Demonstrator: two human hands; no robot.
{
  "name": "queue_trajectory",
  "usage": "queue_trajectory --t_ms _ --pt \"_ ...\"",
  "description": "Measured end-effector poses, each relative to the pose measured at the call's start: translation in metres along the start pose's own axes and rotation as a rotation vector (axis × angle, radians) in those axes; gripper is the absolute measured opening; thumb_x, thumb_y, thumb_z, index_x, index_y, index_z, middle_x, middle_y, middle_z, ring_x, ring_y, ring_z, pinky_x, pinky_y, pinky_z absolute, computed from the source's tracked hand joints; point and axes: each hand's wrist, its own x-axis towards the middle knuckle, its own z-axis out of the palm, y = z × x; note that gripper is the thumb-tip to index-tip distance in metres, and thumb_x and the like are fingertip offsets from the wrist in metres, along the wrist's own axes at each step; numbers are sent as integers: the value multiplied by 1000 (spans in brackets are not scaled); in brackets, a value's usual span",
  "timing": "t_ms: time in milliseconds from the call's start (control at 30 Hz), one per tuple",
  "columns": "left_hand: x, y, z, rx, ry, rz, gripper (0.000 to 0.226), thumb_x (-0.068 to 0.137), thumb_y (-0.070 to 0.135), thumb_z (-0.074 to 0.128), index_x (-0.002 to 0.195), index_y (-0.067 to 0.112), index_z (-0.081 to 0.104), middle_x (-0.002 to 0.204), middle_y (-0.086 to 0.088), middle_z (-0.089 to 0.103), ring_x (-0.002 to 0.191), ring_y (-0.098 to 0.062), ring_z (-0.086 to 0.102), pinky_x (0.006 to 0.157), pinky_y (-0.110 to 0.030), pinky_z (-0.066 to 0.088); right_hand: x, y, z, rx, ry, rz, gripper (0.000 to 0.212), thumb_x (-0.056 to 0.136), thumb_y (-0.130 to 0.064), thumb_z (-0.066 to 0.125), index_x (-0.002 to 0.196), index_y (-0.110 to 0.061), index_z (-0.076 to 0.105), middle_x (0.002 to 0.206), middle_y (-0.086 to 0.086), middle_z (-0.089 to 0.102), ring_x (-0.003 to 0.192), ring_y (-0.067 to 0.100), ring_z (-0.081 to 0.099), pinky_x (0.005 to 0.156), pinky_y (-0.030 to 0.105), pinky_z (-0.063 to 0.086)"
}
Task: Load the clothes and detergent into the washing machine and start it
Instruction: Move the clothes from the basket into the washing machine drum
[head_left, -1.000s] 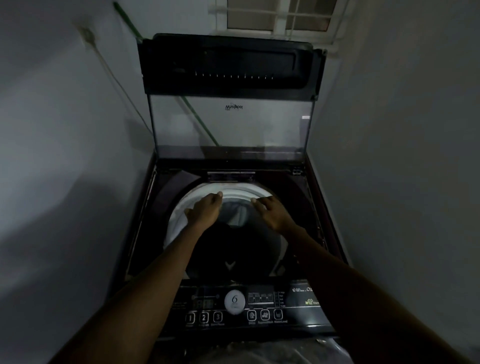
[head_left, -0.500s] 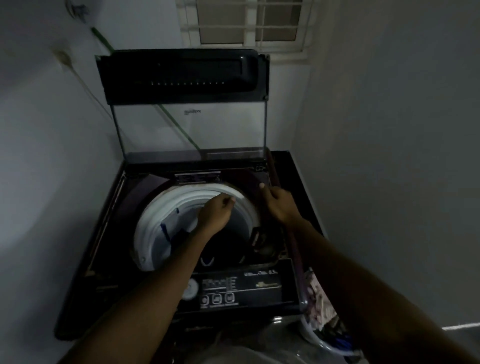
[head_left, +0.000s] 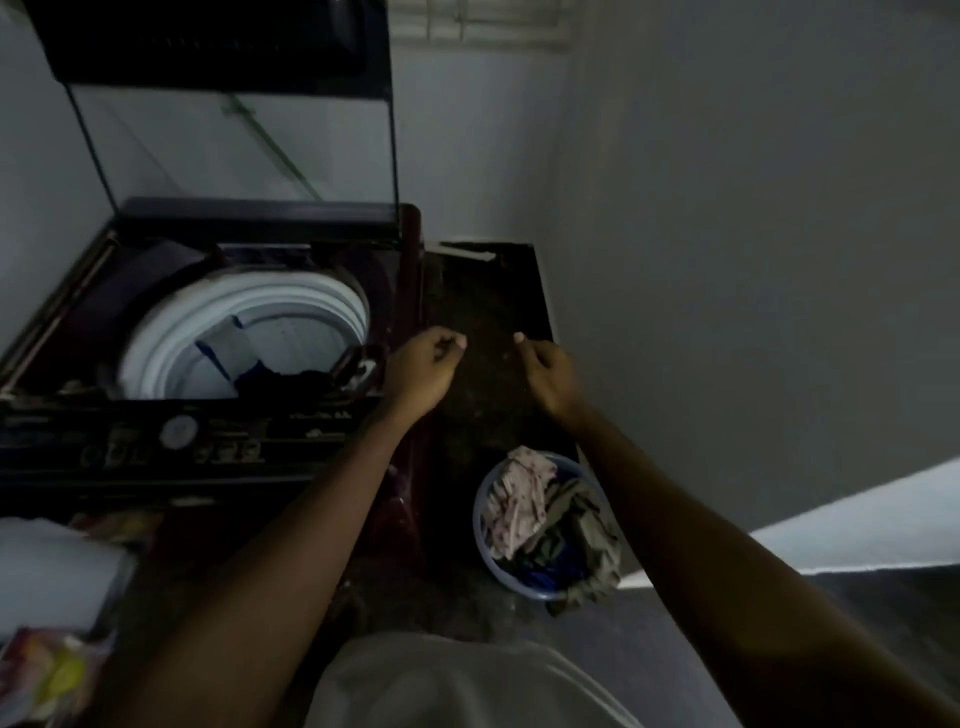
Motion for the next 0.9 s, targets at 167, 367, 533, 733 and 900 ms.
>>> queue_trajectory --t_ms 167,367,533,733,900 --pt "-30 -1 39 33 -96 33 17 97 33 58 105 24 69 99 9 67 101 -14 64 87 -32 52 -21 32 -27 -46 -6 70 51 99 -44 43 56 -19 48 55 -1 50 51 14 48 53 29 37" --pt "-34 -16 76 112 -255 43 20 98 34 56 111 24 67 108 4 70 103 -17 64 88 -34 52 -41 71 -43 -112 19 154 59 100 -46 38 91 6 64 92 20 67 79 29 62 60 31 44" --pt "-28 -36 102 208 -345 21 22 97 35 56 114 24 66 111 2 70 103 -20 64 82 -28 49 -55 102 -44 -176 64 221 43 99 -44 43 68 -18 55 63 -4 55 60 9 53 56 26 37" --pt "-28 -55 128 299 -424 8 24 97 31 56 116 19 65 116 -1 68 108 -23 63 85 -30 48 -61 136 -50 -247 30 289 30 98 -41 48 82 -20 62 84 -1 63 79 15 59 58 23 36" --pt "-25 -94 157 369 -371 -61 28 97 32 56 120 17 63 121 -3 66 111 -25 61 84 -30 44 -41 175 -42 -266 -93 275 19 93 -25 59 101 -12 71 102 -2 66 91 9 57 71 14 39"
